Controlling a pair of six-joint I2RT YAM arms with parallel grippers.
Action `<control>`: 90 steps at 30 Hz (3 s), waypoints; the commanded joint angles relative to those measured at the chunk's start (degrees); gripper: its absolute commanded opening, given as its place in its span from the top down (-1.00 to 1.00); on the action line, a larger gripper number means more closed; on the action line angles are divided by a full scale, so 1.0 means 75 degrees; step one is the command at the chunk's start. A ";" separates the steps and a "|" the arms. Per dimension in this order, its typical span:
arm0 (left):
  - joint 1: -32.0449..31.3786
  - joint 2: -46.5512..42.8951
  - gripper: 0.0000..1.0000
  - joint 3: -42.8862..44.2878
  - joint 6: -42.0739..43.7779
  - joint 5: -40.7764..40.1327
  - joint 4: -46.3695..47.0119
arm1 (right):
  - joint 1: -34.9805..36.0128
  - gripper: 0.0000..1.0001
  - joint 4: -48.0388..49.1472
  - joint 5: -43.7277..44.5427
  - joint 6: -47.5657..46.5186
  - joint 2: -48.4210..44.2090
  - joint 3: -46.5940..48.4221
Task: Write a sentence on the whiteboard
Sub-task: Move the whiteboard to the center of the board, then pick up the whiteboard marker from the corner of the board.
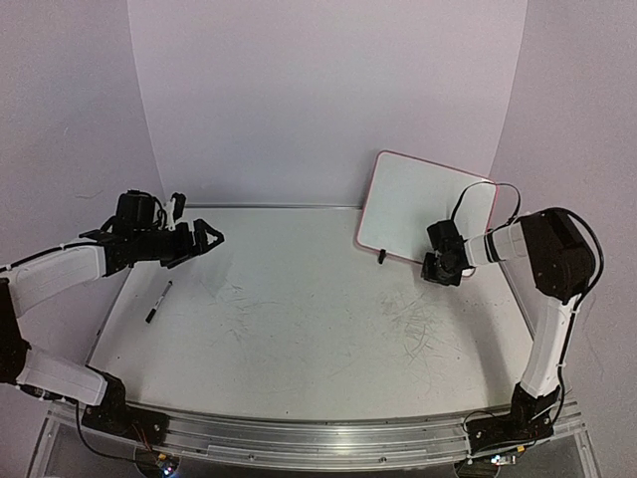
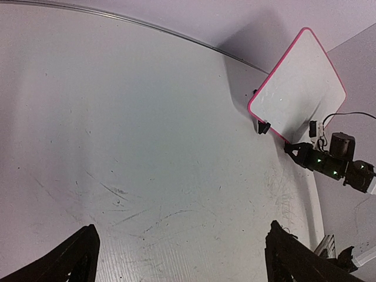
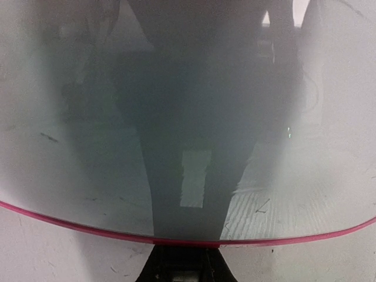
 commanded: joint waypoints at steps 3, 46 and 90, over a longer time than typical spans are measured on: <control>-0.0113 0.0144 -0.99 0.0488 0.0023 -0.0139 0.0123 | 0.0868 1.00 0.0222 -0.0823 -0.0769 -0.0662 -0.0419; -0.0193 0.0018 -0.99 -0.0315 -0.0874 -0.1218 0.0376 | 0.5304 1.00 0.0102 0.0522 0.1665 -0.1682 -0.2269; 0.1711 0.3927 -0.83 0.2082 0.1188 -0.3660 -0.3098 | 0.5172 -0.97 -0.0204 0.0934 -0.0288 -0.6715 -0.3288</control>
